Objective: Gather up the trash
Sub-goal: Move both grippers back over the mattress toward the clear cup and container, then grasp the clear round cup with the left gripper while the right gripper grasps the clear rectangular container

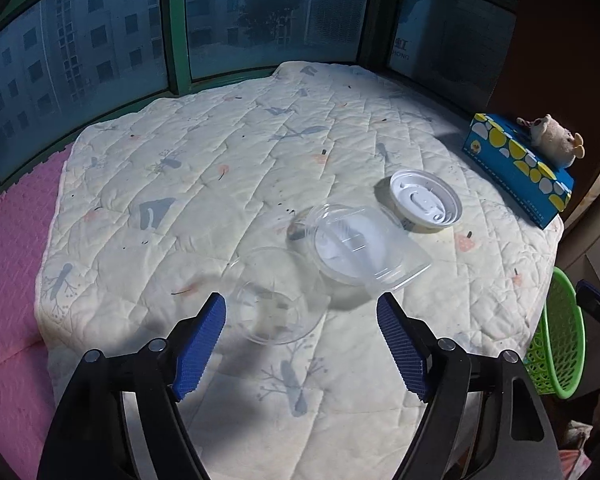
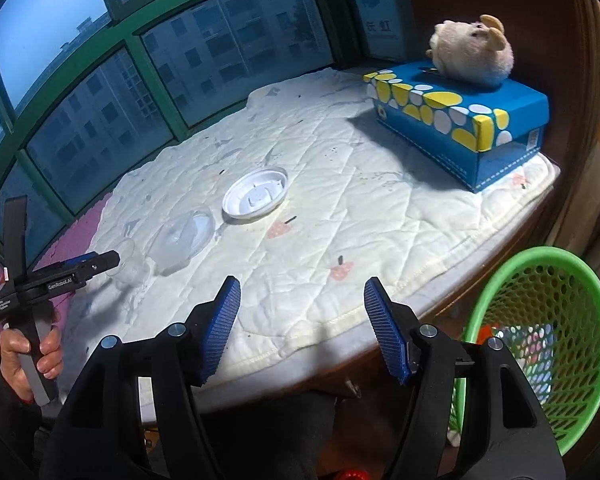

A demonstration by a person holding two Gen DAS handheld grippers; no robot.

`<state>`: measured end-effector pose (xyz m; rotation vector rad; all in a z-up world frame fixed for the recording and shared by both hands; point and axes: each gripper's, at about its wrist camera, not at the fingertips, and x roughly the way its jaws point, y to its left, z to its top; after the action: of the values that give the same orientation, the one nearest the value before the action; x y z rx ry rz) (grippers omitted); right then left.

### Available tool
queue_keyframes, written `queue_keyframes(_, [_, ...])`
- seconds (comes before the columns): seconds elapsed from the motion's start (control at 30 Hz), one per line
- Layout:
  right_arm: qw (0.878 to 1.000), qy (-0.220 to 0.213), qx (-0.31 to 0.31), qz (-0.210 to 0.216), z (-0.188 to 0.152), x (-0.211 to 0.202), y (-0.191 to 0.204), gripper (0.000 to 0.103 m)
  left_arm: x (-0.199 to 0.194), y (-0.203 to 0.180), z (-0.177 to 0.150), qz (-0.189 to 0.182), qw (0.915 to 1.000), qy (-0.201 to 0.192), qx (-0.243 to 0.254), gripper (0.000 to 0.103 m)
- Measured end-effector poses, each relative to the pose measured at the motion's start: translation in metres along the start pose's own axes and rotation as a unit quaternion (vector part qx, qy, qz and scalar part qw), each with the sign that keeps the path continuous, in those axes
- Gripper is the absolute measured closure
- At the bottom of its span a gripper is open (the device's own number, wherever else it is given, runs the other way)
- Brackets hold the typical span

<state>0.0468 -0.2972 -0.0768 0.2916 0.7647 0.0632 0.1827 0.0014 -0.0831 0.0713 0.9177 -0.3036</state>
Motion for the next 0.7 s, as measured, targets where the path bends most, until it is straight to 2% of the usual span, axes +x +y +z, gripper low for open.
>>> queue_keyframes(0.13, [1.0,0.006,-0.017,0.009,0.008,0.011,0.019,0.038,0.018,0.011,-0.002,-0.007,0.9997,0.021,-0.008,0.027])
queue_keyframes(0.37, [0.999,0.015,-0.047,0.02,0.021,0.029,0.05,0.036,0.036,0.017,-0.002,-0.014,0.9993,0.035,-0.001,0.028])
queue_keyframes(0.43, [0.998,0.018,-0.055,0.026,0.024,0.034,0.058,0.036,0.039,0.017,-0.001,-0.018,0.9992,0.036,0.001,0.032])
queue_keyframes(0.5, [0.997,0.021,-0.063,0.031,0.028,0.04,0.068,0.035,0.04,0.017,0.0,-0.028,0.999,0.036,0.003,0.042])
queue_keyframes(0.7, [0.995,0.033,-0.086,0.045,0.036,0.058,0.094,0.034,0.032,0.022,0.001,-0.039,0.999,0.023,0.002,0.044])
